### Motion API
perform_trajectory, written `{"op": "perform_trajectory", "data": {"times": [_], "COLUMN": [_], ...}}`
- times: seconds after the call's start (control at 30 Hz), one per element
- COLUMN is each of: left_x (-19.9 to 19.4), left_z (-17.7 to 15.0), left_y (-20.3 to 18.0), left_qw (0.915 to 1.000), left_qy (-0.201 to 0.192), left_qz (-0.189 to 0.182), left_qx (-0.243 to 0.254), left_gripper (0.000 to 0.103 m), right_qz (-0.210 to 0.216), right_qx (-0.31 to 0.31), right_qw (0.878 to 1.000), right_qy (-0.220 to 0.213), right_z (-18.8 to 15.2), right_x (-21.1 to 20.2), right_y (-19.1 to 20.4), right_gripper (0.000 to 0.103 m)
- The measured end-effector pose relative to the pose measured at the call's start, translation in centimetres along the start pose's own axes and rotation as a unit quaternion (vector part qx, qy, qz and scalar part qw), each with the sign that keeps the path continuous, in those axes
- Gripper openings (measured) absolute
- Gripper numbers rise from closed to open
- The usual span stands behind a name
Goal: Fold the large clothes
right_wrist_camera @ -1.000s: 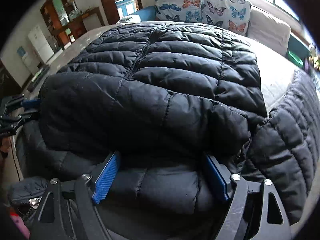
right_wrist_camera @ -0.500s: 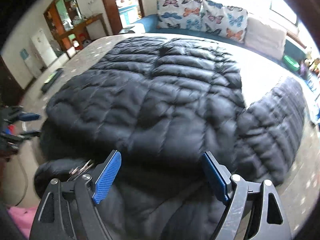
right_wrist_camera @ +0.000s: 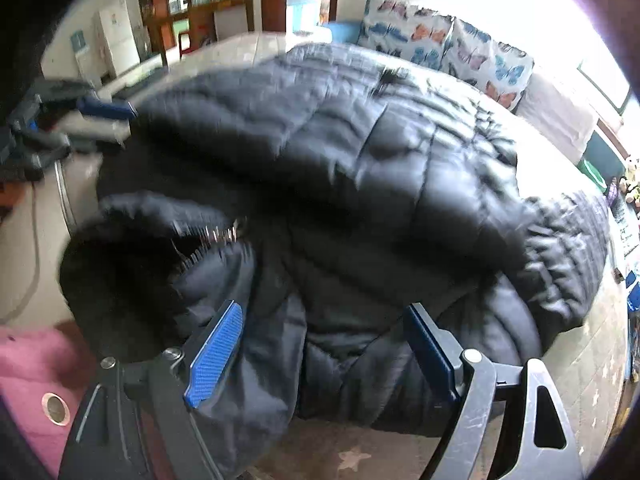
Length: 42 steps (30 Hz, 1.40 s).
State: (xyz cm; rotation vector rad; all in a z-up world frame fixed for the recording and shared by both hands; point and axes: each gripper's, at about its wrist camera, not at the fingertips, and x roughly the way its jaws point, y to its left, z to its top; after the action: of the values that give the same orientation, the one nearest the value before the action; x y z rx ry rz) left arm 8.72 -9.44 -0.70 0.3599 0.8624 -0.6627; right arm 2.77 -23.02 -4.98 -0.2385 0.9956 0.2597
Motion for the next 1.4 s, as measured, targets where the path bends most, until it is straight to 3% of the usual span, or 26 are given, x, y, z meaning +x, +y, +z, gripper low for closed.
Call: {"op": "perform_trajectory", "data": {"times": [0.1, 0.2, 0.3, 0.4, 0.5, 0.63, 0.8, 0.87, 0.93, 1.0, 1.07, 1.27, 1.4], "left_x": [2.2, 4.6, 6.4, 6.5, 6.5, 6.5, 4.7, 3.7, 2.1, 0.4, -0.9, -0.9, 0.9], "left_z": [0.4, -0.9, -2.7, -3.0, -2.8, -2.6, -1.3, -0.5, 0.1, 1.5, 3.1, 7.1, 9.3], "left_y": [-2.1, -5.0, -7.3, -7.8, -6.9, -7.3, -6.1, -5.1, -3.8, -2.4, -1.0, 3.9, 6.1], "left_qw": [0.9992, 0.9961, 0.9931, 0.9916, 0.9939, 0.992, 0.9928, 0.9949, 0.9968, 0.9985, 0.9996, 0.9984, 0.9973], "left_qy": [0.007, 0.024, 0.027, 0.019, 0.025, 0.03, 0.043, 0.041, 0.031, 0.013, -0.009, -0.022, -0.004], "left_qz": [-0.036, -0.049, -0.012, 0.0, -0.022, -0.017, -0.033, -0.035, -0.035, -0.031, -0.011, 0.04, 0.057], "left_qx": [0.017, 0.07, 0.113, 0.128, 0.105, 0.121, 0.107, 0.085, 0.065, 0.043, 0.023, -0.034, -0.046], "left_gripper": [0.043, 0.043, 0.04, 0.04, 0.041, 0.043, 0.045, 0.055, 0.058, 0.064, 0.077, 0.077, 0.077], "right_qz": [0.011, 0.008, -0.009, 0.017, 0.052, 0.023, -0.037, -0.058, -0.056, -0.061, -0.05, -0.041, -0.032], "right_qx": [0.001, -0.008, -0.022, -0.005, 0.046, 0.134, 0.241, 0.276, 0.32, 0.376, 0.415, 0.472, 0.48], "right_qw": [1.0, 0.999, 1.0, 1.0, 0.997, 0.988, 0.967, 0.956, 0.943, 0.922, 0.905, 0.876, 0.872], "right_qy": [-0.013, 0.031, -0.005, 0.002, -0.025, -0.072, -0.08, -0.077, -0.071, -0.067, -0.073, -0.087, -0.094], "right_z": [-0.1, -2.2, -3.1, -2.3, -1.1, -0.2, 0.9, 0.8, 0.3, -0.5, -1.6, -1.9, -1.7], "right_x": [-0.7, 2.1, 2.6, 1.6, -0.9, -4.2, -3.9, -2.8, -1.3, 0.4, 1.6, 5.0, 5.7], "right_y": [0.1, 1.2, 1.8, 0.8, -2.2, -9.5, -21.1, -25.2, -29.3, -33.3, -36.2, -41.2, -42.7], "right_gripper": [0.09, 0.09, 0.093, 0.094, 0.094, 0.094, 0.094, 0.094, 0.094, 0.094, 0.094, 0.094, 0.087]}}
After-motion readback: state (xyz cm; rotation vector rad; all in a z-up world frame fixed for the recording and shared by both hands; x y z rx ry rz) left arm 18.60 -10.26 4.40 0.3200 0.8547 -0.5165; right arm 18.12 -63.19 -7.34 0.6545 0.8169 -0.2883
